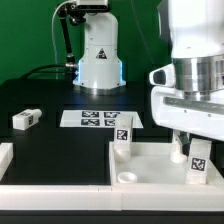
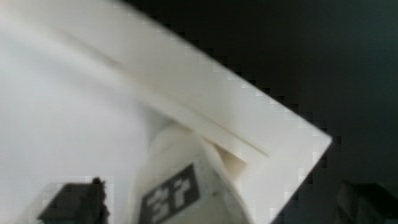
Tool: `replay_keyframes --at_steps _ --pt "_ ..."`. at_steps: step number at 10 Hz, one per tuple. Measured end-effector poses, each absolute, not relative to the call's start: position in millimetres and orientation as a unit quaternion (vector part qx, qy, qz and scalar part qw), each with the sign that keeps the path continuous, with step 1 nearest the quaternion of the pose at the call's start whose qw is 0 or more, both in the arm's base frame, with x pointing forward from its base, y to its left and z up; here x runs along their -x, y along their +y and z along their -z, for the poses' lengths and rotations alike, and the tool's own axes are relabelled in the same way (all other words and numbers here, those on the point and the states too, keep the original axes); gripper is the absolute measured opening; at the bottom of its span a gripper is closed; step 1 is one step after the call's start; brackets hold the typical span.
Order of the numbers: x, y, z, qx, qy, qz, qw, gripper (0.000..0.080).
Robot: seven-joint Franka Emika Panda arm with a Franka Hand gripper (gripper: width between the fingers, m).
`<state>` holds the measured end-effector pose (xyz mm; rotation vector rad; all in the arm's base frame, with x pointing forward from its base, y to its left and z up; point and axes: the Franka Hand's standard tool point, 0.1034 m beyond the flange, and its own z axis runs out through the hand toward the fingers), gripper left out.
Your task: Assemble square table
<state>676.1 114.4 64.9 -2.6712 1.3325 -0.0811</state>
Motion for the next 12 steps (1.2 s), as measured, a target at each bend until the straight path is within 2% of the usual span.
replay_keyframes --at_steps 1,2,4,5,6,7,8,10,12 --pt "-676.2 112.2 -68.8 0.940 0.333 0.033 0.062 0.0649" --pt "-676.9 110.9 -70.6 0.956 0.287 0.031 0.055 0.0649" --pt "-677.3 110.3 -69.1 0.952 0.301 0.032 0.055 0.0649" --pt "-677.3 110.1 -69.1 0.948 0.312 0.032 0.056 0.0553" --pt "-677.2 110.0 -68.8 0.937 0.344 0.030 0.057 0.0418" --pt "-675.7 107.1 -67.6 0.923 0.380 0.025 0.055 0.0418" --pt "-675.5 106.7 -67.5 0.911 0.408 0.023 0.056 0.0292" --pt "-675.0 107.1 -67.6 0.874 0.483 0.016 0.056 0.0292" --pt "-674.2 109.3 -67.8 0.765 0.642 -0.001 0.052 0.0292"
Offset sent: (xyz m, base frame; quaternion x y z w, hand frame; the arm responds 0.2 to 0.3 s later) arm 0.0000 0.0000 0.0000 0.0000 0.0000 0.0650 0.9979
